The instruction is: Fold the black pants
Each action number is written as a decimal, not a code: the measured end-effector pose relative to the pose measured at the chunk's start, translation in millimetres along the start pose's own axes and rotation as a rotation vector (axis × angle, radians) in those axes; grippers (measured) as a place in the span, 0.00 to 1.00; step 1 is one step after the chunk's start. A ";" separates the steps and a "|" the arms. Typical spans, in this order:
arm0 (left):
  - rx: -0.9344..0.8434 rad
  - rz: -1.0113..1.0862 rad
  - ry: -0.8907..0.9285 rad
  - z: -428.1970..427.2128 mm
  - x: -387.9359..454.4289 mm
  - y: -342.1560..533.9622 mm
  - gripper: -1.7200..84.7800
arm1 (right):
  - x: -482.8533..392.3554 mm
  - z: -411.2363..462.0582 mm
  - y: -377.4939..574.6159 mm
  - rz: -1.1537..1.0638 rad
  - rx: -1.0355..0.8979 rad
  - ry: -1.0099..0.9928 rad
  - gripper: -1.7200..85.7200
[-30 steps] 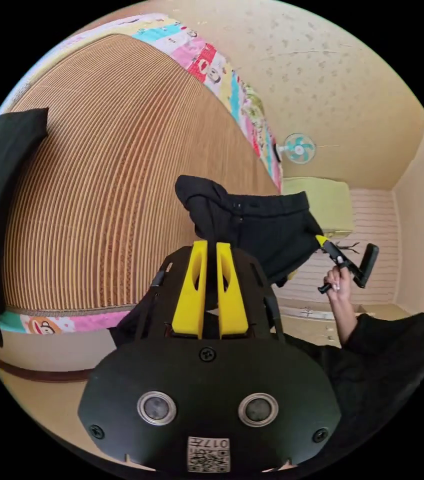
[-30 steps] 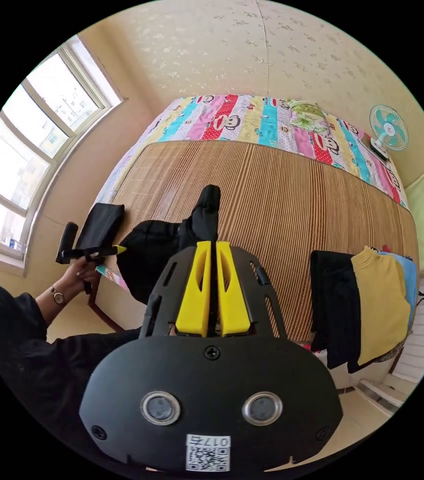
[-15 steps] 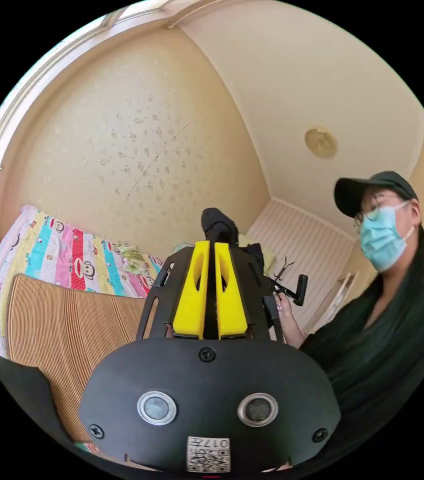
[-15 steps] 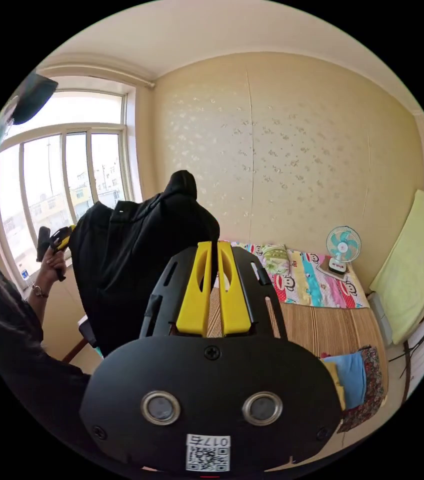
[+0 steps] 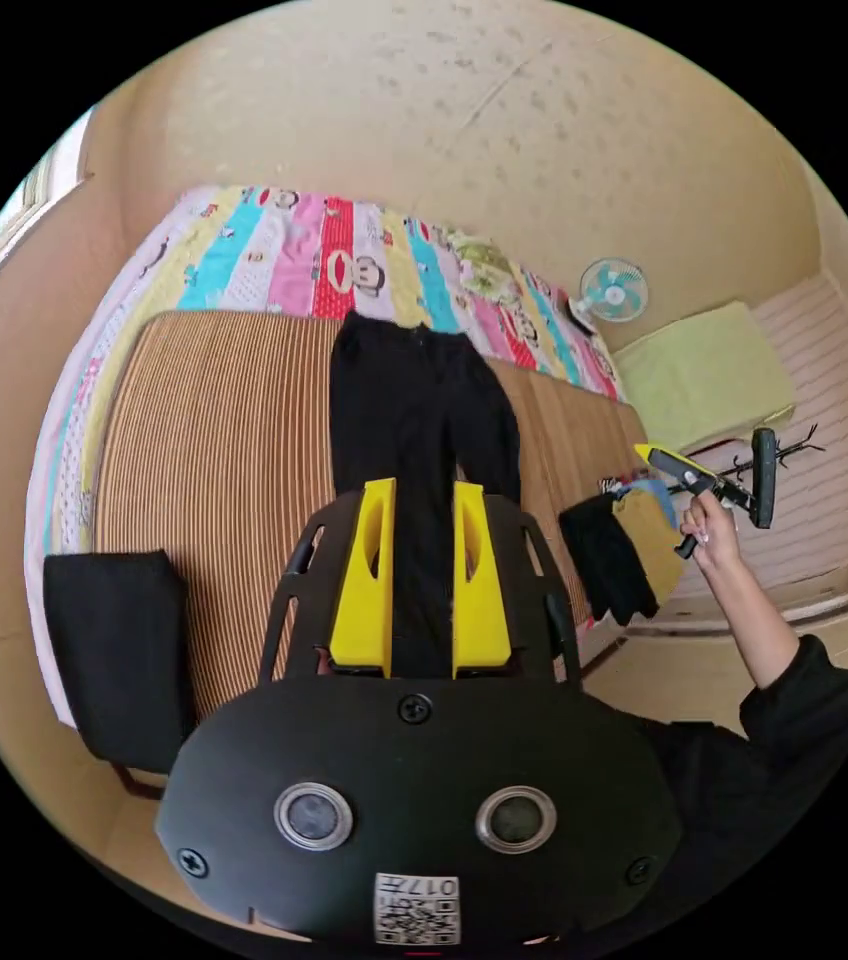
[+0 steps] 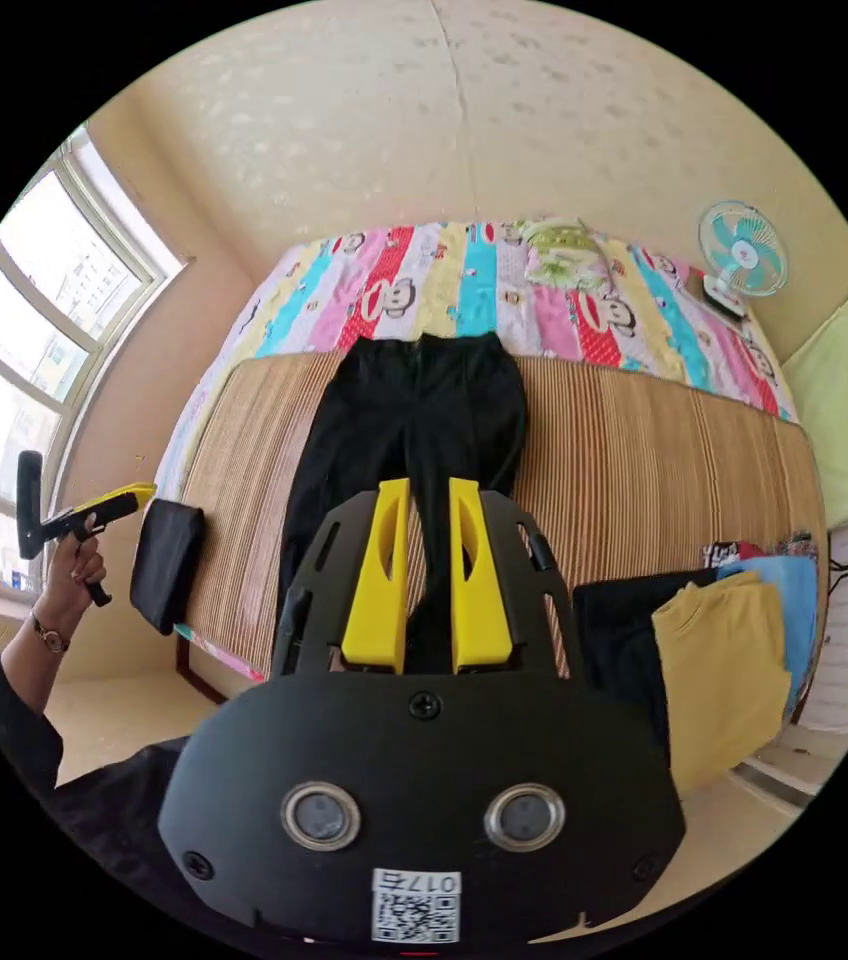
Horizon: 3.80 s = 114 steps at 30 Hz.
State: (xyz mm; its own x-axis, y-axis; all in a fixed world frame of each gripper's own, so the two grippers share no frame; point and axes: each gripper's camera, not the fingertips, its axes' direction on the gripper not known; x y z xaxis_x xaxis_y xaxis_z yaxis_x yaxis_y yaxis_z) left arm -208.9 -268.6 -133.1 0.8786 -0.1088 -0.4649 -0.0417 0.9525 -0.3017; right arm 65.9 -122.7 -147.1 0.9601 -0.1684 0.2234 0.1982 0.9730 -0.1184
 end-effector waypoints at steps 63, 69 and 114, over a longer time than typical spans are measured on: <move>0.129 -0.293 0.736 141.0 56.4 308.0 0.02 | -48.9 164.1 -201.0 -0.082 0.207 -0.258 0.07; -0.034 -0.429 0.497 170.4 -18.5 338.3 0.05 | -164.0 293.5 -192.7 -0.224 -0.091 -0.449 0.13; -0.248 -0.105 0.709 261.8 -106.6 184.9 0.08 | 122.2 312.2 122.4 0.076 -0.404 -1.065 0.06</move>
State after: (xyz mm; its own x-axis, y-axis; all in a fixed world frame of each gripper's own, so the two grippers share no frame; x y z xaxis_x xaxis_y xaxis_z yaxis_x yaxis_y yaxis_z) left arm -185.7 -6.4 78.6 0.3715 -0.4320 -0.8218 -0.1540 0.8442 -0.5134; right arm 145.8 25.1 167.7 0.3553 0.2954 0.8868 0.3809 0.8207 -0.4259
